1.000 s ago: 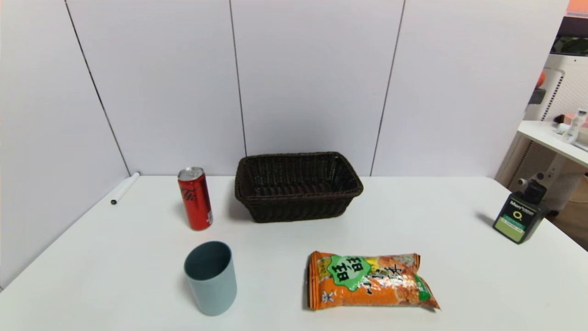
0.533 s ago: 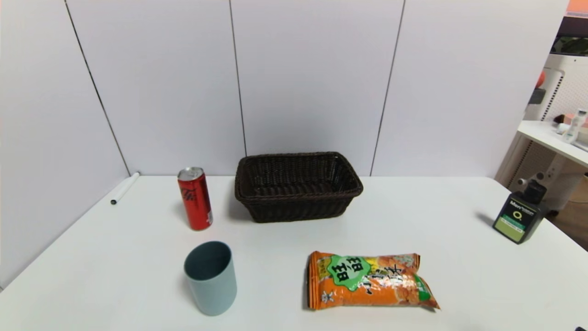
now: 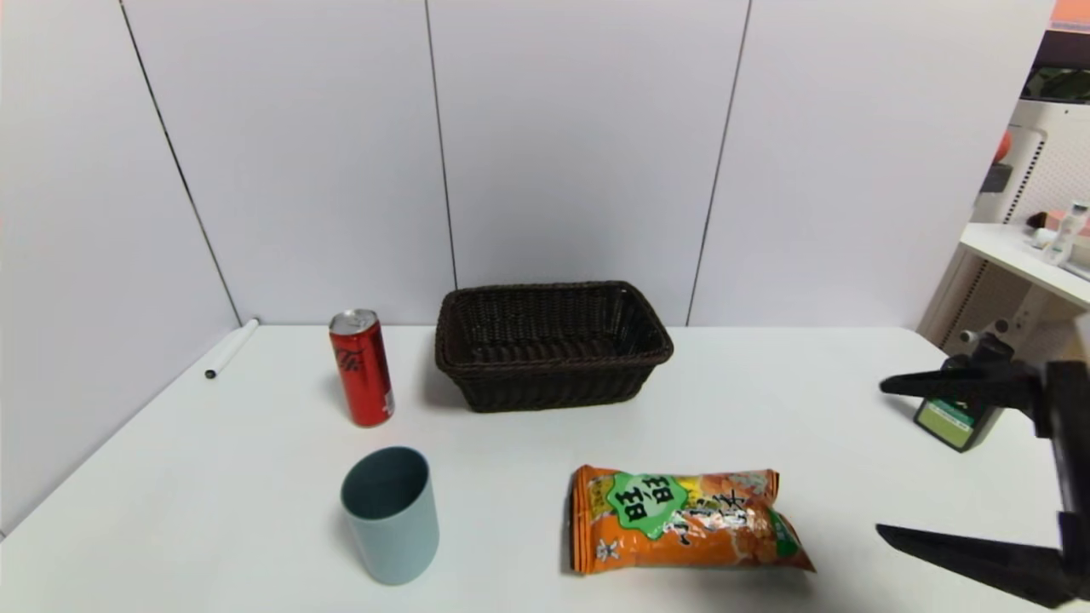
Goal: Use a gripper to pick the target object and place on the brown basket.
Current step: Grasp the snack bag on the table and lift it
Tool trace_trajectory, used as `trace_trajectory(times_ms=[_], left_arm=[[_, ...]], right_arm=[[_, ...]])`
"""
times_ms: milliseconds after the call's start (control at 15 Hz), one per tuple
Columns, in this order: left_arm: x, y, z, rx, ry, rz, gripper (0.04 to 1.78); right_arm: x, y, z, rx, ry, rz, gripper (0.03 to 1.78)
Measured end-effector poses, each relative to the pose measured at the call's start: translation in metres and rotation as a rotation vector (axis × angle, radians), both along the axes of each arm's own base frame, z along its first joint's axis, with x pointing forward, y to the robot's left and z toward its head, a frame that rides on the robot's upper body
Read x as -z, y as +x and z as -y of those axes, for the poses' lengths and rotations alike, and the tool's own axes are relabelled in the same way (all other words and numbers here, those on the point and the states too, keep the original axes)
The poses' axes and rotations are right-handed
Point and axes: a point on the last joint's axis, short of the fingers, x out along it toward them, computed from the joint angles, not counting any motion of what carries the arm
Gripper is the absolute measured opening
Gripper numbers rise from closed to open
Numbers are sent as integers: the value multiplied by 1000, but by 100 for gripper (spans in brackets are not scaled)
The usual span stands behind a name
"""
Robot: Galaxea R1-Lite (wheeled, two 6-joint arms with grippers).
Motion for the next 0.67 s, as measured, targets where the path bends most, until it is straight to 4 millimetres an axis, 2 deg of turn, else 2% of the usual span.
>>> trace_trajectory(times_ms=[133,333,467,667], left_arm=[[0,0,0,0,0,0,169],[0,0,0,0,0,0,169],[0,0,0,1,0,0,169],[0,0,0,0,0,0,169]], right_arm=[[5,36,-14,-75,-63,-34,170],[30,80,-34,-189,-150,-77,170],[49,94,-45,-237,-176,-134,170],[71,105,-57,-269,-197,-217,170]])
